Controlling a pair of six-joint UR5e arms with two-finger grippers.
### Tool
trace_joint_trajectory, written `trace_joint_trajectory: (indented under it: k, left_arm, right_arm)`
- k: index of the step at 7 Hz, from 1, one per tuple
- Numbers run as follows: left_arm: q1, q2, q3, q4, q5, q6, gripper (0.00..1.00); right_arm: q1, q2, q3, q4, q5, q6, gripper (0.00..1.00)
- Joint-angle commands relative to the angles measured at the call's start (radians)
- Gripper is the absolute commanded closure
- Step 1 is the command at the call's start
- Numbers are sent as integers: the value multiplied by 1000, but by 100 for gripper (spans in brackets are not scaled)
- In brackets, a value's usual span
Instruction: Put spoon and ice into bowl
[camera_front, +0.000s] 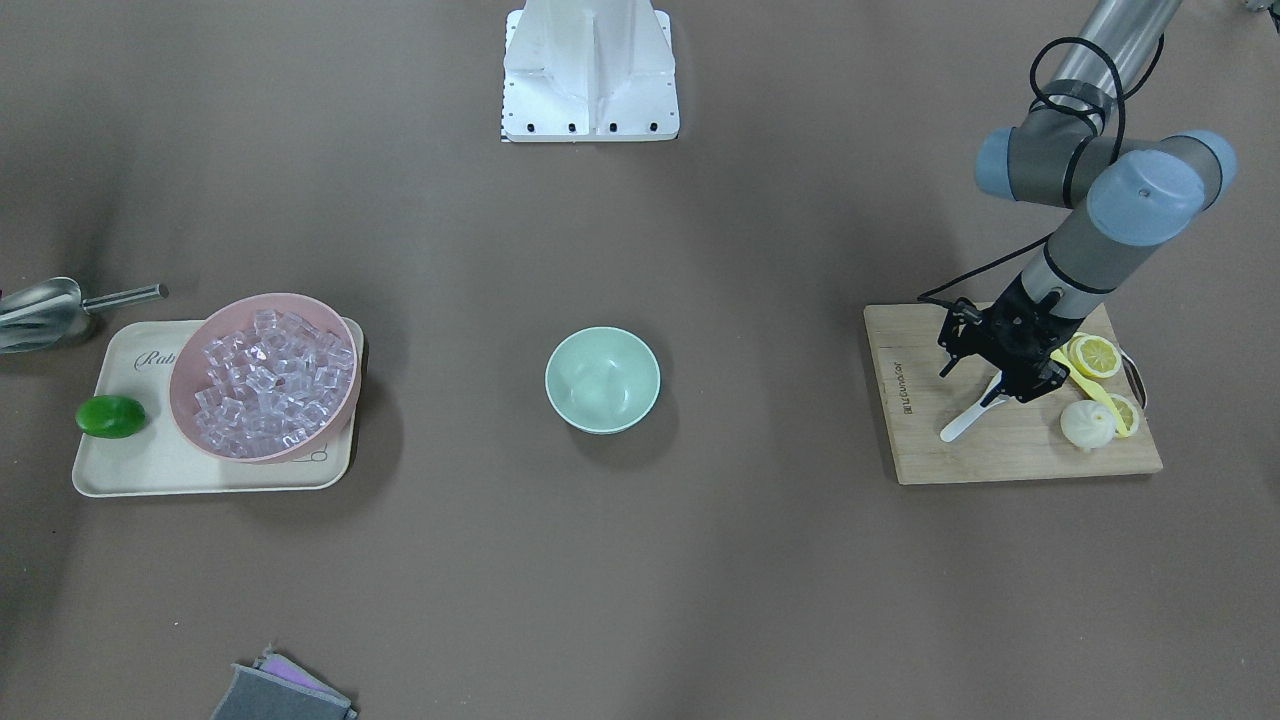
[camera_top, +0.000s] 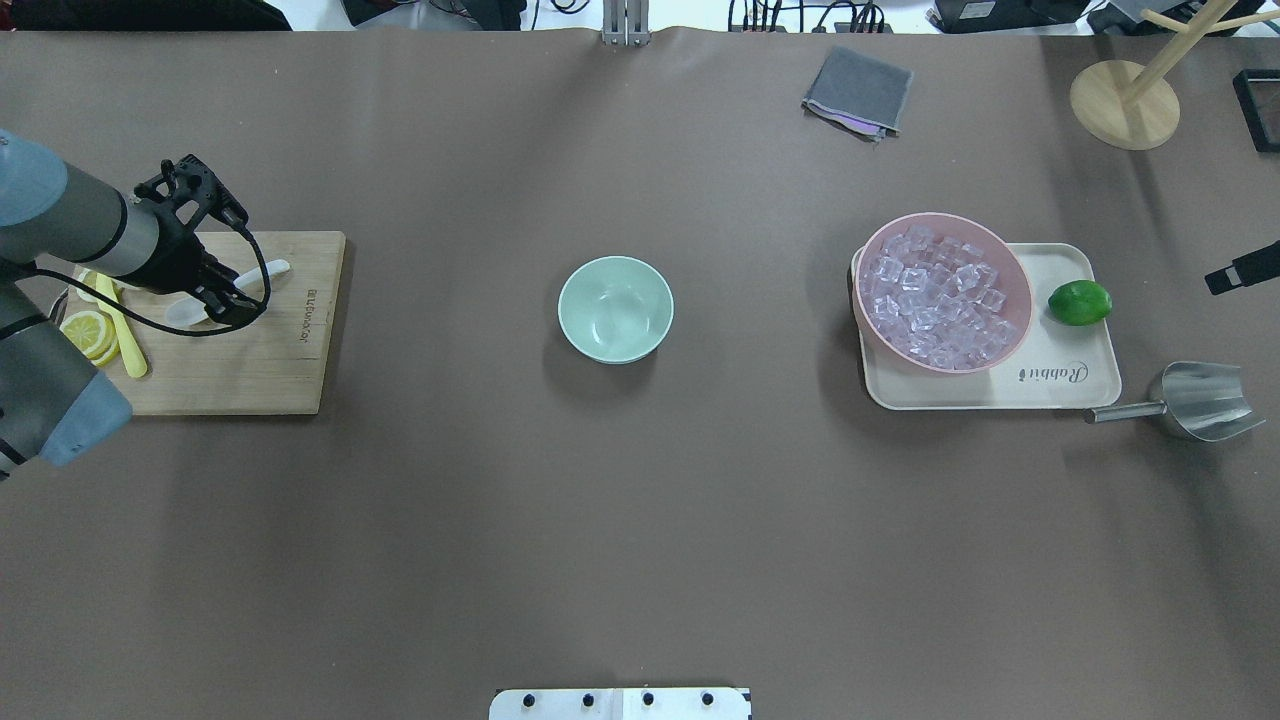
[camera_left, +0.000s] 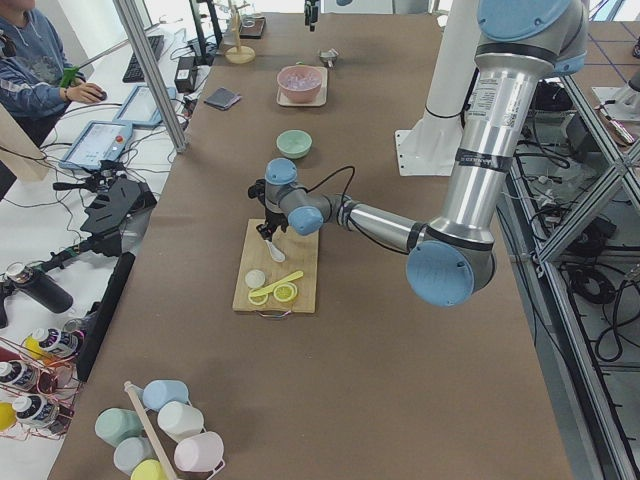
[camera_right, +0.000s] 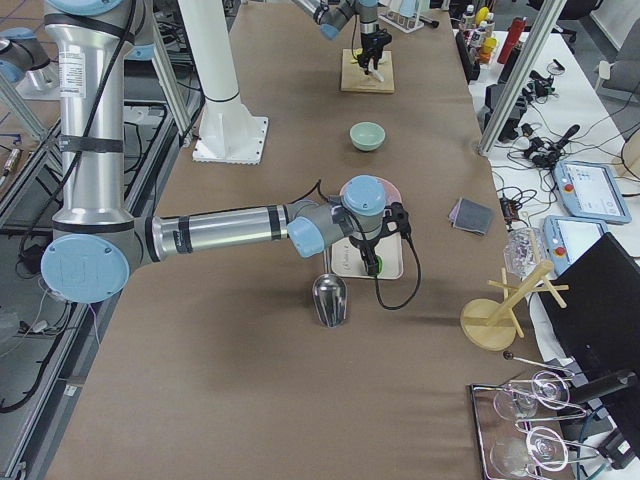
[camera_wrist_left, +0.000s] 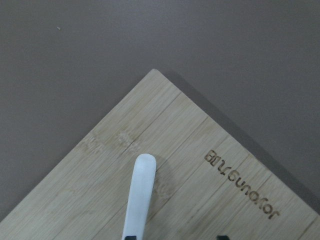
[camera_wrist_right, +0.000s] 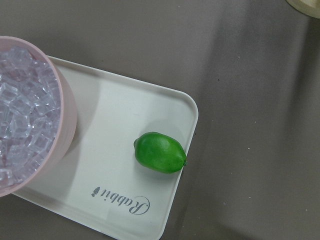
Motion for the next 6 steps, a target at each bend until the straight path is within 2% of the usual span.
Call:
trace_joint_trajectory:
  k: [1, 4, 6]
  left_arm:
    - [0, -15, 28, 1, 2, 11, 39]
    - [-1, -17, 50, -2, 40, 94, 39]
    - [0, -20, 58, -2, 40, 90, 45]
  right_arm:
    - [0, 0, 0, 0, 3, 0, 0]
    - [0, 0, 0, 0, 3, 0, 0]
    - [0, 0, 0, 0, 6, 0, 0]
